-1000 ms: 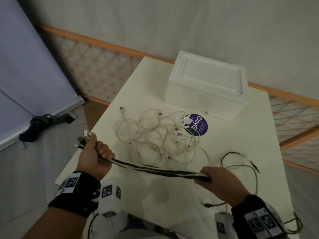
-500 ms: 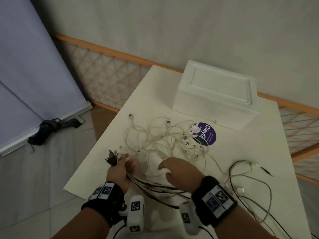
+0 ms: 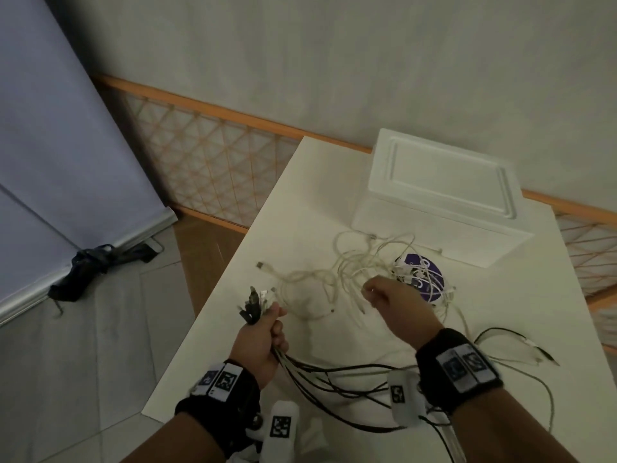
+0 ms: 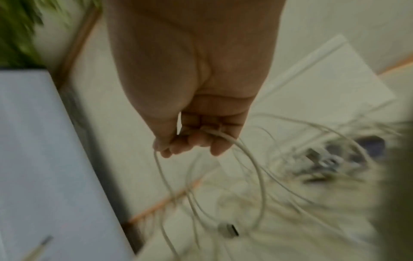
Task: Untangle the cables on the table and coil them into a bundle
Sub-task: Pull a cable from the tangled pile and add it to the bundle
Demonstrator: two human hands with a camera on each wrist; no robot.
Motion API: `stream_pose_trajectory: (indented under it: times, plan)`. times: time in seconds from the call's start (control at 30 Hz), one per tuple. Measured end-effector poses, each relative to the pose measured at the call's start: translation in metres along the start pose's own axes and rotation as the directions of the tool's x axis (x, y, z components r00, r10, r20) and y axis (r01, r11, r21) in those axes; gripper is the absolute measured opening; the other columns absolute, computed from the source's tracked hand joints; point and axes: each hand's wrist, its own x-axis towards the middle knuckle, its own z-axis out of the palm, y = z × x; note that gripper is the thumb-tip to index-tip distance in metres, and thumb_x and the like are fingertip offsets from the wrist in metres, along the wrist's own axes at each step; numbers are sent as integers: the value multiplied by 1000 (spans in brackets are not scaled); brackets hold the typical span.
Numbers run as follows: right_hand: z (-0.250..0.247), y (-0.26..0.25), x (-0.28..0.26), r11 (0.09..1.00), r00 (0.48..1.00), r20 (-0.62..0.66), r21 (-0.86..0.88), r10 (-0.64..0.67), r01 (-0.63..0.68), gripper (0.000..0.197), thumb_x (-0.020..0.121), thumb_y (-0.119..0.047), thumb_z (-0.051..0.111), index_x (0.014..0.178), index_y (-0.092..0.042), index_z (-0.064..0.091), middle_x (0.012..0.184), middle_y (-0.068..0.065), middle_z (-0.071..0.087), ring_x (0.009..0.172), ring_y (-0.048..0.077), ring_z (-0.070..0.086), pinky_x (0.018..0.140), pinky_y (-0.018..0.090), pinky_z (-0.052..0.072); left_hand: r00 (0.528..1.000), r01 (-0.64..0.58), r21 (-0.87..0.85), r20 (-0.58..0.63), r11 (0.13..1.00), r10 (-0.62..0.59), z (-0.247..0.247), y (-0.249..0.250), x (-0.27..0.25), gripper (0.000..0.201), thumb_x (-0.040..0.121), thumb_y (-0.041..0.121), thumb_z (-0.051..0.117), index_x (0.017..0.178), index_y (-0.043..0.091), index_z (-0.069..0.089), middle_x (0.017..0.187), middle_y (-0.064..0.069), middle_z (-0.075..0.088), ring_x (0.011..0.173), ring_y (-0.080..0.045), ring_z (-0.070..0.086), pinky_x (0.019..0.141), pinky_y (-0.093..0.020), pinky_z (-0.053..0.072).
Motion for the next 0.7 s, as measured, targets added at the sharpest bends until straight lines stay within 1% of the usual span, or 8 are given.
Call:
stream_pose_trajectory:
  times: [0.07, 0.13, 0.2, 0.27, 0.33, 0.43, 0.57, 0.7]
  plan:
    - [-22, -15, -7, 984, 985, -142, 139, -93, 113, 10, 94, -26, 57, 95, -21, 65, 78, -14, 63, 72, 0, 57, 69, 18, 43, 995, 16, -12, 98, 1000, -15, 17, 7, -7, 26, 96, 27, 53, 92, 3, 63, 54, 2, 48, 38, -7, 32, 38, -20, 32]
    - [-37, -32, -15, 949, 964, -207, 231, -167, 214, 9, 93, -27, 58, 92, -25, 66, 77, -14, 65, 72, 0, 59, 66, 14, 43, 971, 63, 32, 230, 998, -68, 40, 15, -17, 30, 97, 29, 51, 97, 3, 67, 72, -3, 65, 40, -7, 34, 40, -20, 35]
    - [-42, -50, -22, 942, 954, -138, 169, -268, 289, 10, 91, -32, 58, 97, -30, 65, 86, -14, 68, 77, 2, 61, 69, 15, 45, 924, 110, 71, 359, 991, -128, 63, 21, -28, 34, 98, 31, 48, 105, 4, 67, 88, -6, 72, 41, -7, 35, 42, -20, 36]
    - [-38, -58, -28, 936, 936, 1, 13, -352, 352, 12, 91, -32, 60, 101, -32, 67, 90, -10, 70, 81, 4, 60, 68, 14, 44, 903, 109, 55, 412, 993, -122, 82, 27, -34, 32, 98, 30, 48, 107, 6, 66, 84, -2, 72, 39, -6, 33, 40, -19, 35]
    - [-37, -53, -35, 945, 943, 78, -35, -323, 326, 13, 89, -34, 62, 98, -31, 70, 89, -9, 70, 81, 6, 61, 69, 16, 46, 917, 115, -29, 387, 993, -94, 91, 36, -32, 28, 97, 27, 49, 107, 7, 65, 79, 1, 71, 36, -4, 32, 37, -17, 32]
    - [-42, -28, -49, 987, 972, 170, 48, -161, 155, 12, 85, -37, 66, 92, -31, 73, 82, -20, 68, 82, -1, 63, 75, 19, 50, 943, 90, -196, 332, 977, -20, 84, 54, -15, 22, 99, 25, 45, 96, 12, 62, 61, 7, 60, 33, -3, 29, 36, -15, 28]
    - [-46, 0, -61, 991, 996, 86, 129, -35, 24, 8, 85, -29, 69, 89, -28, 76, 74, -42, 60, 79, -12, 61, 69, 4, 42, 941, -17, -125, 332, 992, 58, 74, 55, -8, 22, 98, 23, 45, 100, 8, 61, 62, 6, 56, 34, -2, 29, 37, -15, 27]
    - [-43, -6, -57, 999, 994, 111, 48, -17, 11, 13, 86, -37, 65, 94, -31, 74, 79, -24, 65, 80, -6, 60, 74, 13, 46, 923, -73, -96, 370, 993, 104, 81, 44, -13, 20, 82, 25, 59, 92, 8, 61, 64, 5, 55, 37, -3, 31, 40, -17, 31]
